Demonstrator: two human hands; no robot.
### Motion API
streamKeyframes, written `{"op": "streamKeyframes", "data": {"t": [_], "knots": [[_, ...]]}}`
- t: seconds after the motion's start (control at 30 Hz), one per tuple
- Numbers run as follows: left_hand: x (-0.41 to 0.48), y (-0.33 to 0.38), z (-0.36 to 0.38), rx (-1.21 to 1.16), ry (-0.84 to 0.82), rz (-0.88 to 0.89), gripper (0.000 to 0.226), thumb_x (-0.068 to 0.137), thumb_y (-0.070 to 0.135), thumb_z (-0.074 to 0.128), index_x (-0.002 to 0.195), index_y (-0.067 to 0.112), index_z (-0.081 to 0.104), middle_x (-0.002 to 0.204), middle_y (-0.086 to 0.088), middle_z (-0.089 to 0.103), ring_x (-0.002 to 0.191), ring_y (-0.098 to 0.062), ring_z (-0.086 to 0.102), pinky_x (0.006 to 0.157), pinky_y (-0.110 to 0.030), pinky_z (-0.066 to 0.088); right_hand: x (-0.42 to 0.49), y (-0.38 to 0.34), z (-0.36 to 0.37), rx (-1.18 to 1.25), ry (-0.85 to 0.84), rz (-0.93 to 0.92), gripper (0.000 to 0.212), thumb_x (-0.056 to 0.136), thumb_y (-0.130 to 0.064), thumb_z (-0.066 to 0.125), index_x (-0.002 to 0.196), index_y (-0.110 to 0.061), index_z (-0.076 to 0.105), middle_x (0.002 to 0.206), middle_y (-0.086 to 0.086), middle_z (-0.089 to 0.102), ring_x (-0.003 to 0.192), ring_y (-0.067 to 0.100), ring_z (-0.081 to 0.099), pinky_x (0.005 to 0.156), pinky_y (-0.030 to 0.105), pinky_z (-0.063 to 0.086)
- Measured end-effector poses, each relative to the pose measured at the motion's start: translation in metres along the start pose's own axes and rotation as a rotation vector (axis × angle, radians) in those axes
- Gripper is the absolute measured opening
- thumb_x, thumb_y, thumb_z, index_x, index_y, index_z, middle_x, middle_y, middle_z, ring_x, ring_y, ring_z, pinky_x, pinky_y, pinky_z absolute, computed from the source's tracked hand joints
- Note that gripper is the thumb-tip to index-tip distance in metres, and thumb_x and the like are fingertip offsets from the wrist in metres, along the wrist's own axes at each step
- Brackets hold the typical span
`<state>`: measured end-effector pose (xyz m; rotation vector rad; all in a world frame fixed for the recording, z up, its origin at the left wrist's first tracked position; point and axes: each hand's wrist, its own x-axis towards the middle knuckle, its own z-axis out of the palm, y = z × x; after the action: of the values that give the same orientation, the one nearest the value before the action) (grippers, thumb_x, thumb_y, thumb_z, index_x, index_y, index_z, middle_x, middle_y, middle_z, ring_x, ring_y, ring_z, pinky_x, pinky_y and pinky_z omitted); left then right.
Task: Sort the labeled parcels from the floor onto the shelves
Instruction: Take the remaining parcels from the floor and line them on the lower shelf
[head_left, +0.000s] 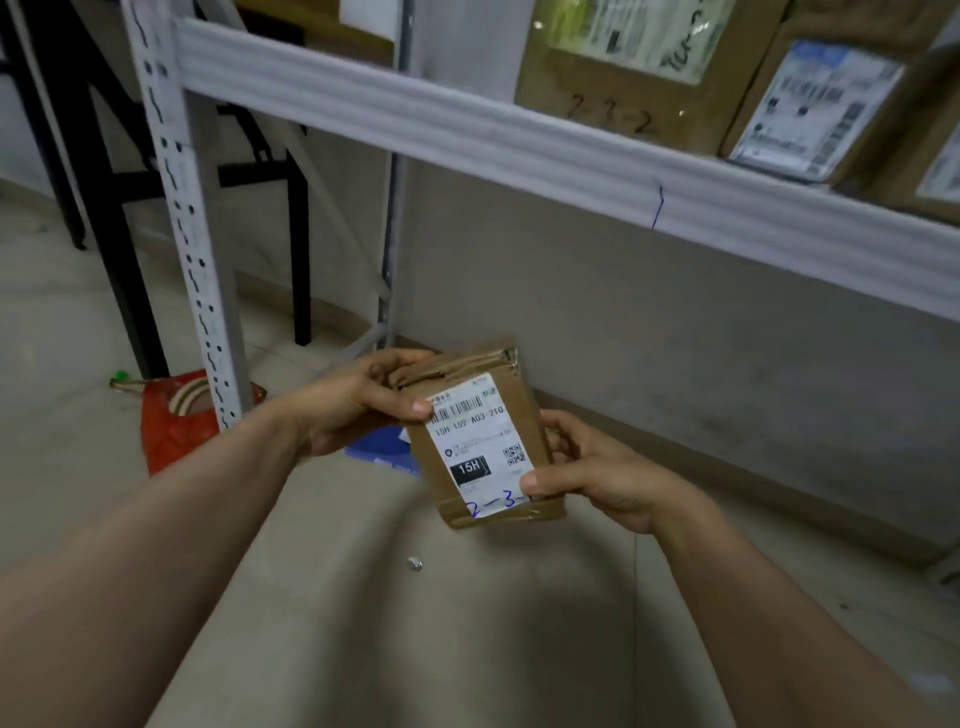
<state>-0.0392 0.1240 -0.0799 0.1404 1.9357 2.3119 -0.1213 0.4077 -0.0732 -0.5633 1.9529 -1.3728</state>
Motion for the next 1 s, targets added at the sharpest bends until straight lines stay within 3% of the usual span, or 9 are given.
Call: {"op": "streamKeyframes", "data": {"t": [0.07, 0.17, 0.37, 0.5, 0.57, 0.7, 0.77, 0.87, 1.0], "knots": [[-0.013, 0.035, 0.0, 0.151, 0.017, 0.04, 0.075, 0.064, 0.002, 0.079, 0.135, 0.004, 0.054, 0.129, -0.021, 0.063, 0.123, -0.037, 0.059, 0.103, -0.039, 0.05, -0.009, -0.02, 0.002, -0.022, 0.0, -0.079, 0.089, 0.059, -0.009, 0.086, 0.138, -0.017, 0.047, 0.126, 0.005, 0.07, 0.117, 0.019, 0.067, 0.09, 0.029, 0.056], [-0.043, 0.1, 0.004, 0.418, 0.068, 0.105, 0.078, 0.065, 0.012, 0.083, 0.136, 0.019, 0.053, 0.126, -0.004, 0.068, 0.118, -0.021, 0.064, 0.1, -0.035, 0.05, -0.025, -0.055, 0.009, -0.072, -0.01, -0.194, 0.091, 0.057, -0.019, 0.091, 0.138, -0.02, 0.049, 0.128, 0.002, 0.068, 0.121, 0.019, 0.064, 0.099, 0.033, 0.052], [-0.096, 0.165, 0.008, 0.369, 0.26, 0.358, 0.099, 0.051, 0.044, 0.094, 0.136, 0.031, 0.046, 0.118, -0.003, 0.071, 0.107, -0.024, 0.069, 0.084, -0.033, 0.058, -0.053, -0.13, 0.043, -0.077, 0.025, -0.431, 0.084, 0.06, -0.027, 0.088, 0.137, -0.026, 0.054, 0.126, 0.007, 0.068, 0.115, 0.021, 0.067, 0.089, 0.027, 0.055], [-0.1, 0.185, 0.026, 0.204, 0.559, 0.692, 0.045, 0.079, 0.046, 0.067, 0.119, 0.031, 0.053, 0.103, 0.01, 0.073, 0.096, -0.016, 0.072, 0.069, -0.024, 0.06, -0.056, -0.193, 0.063, -0.06, 0.127, -0.605, 0.082, 0.064, -0.036, 0.086, 0.138, -0.033, 0.051, 0.117, 0.0, 0.072, 0.105, 0.017, 0.072, 0.08, 0.026, 0.058], [-0.089, 0.189, 0.038, 0.18, 0.652, 0.782, 0.033, 0.088, 0.04, 0.054, 0.12, 0.033, 0.05, 0.103, 0.014, 0.072, 0.094, -0.012, 0.072, 0.067, -0.023, 0.059, -0.048, -0.224, 0.07, -0.105, 0.209, -0.686, 0.077, 0.069, -0.037, 0.085, 0.136, -0.04, 0.048, 0.115, 0.0, 0.072, 0.1, 0.015, 0.073, 0.078, 0.028, 0.06], [-0.059, 0.195, 0.045, 0.293, 0.637, 0.853, 0.057, 0.095, 0.035, 0.059, 0.146, 0.045, 0.035, 0.136, 0.003, 0.057, 0.116, -0.013, 0.064, 0.092, -0.035, 0.056, -0.015, -0.266, 0.07, -0.058, 0.339, -0.796, 0.051, 0.084, -0.032, 0.078, 0.124, -0.037, 0.046, 0.116, 0.009, 0.07, 0.097, 0.022, 0.074, 0.081, 0.041, 0.062], [-0.046, 0.205, 0.038, 0.351, 0.652, 0.864, 0.062, 0.098, 0.022, 0.058, 0.149, 0.043, 0.03, 0.136, 0.008, 0.058, 0.119, -0.007, 0.061, 0.096, -0.031, 0.054, 0.002, -0.278, 0.067, -0.077, 0.412, -0.811, 0.047, 0.085, -0.039, 0.074, 0.121, -0.038, 0.045, 0.118, 0.005, 0.07, 0.103, 0.019, 0.072, 0.09, 0.045, 0.059], [-0.027, 0.225, 0.024, 0.482, 0.712, 0.797, 0.066, 0.098, 0.018, 0.059, 0.151, 0.041, 0.027, 0.132, 0.018, 0.058, 0.116, 0.001, 0.058, 0.1, -0.035, 0.052, 0.017, -0.287, 0.064, -0.285, 0.563, -0.763, 0.048, 0.093, -0.045, 0.064, 0.137, -0.036, 0.043, 0.134, -0.006, 0.059, 0.121, 0.01, 0.057, 0.104, 0.04, 0.049], [-0.006, 0.245, 0.002, 0.599, 0.764, 0.687, 0.069, 0.094, 0.017, 0.063, 0.147, 0.047, 0.03, 0.137, 0.007, 0.053, 0.12, -0.009, 0.056, 0.104, -0.046, 0.048, 0.034, -0.297, 0.062, -0.469, 0.725, -0.653, 0.041, 0.098, -0.041, 0.057, 0.138, -0.037, 0.05, 0.13, 0.001, 0.052, 0.118, 0.018, 0.054, 0.107, 0.043, 0.046]]}}
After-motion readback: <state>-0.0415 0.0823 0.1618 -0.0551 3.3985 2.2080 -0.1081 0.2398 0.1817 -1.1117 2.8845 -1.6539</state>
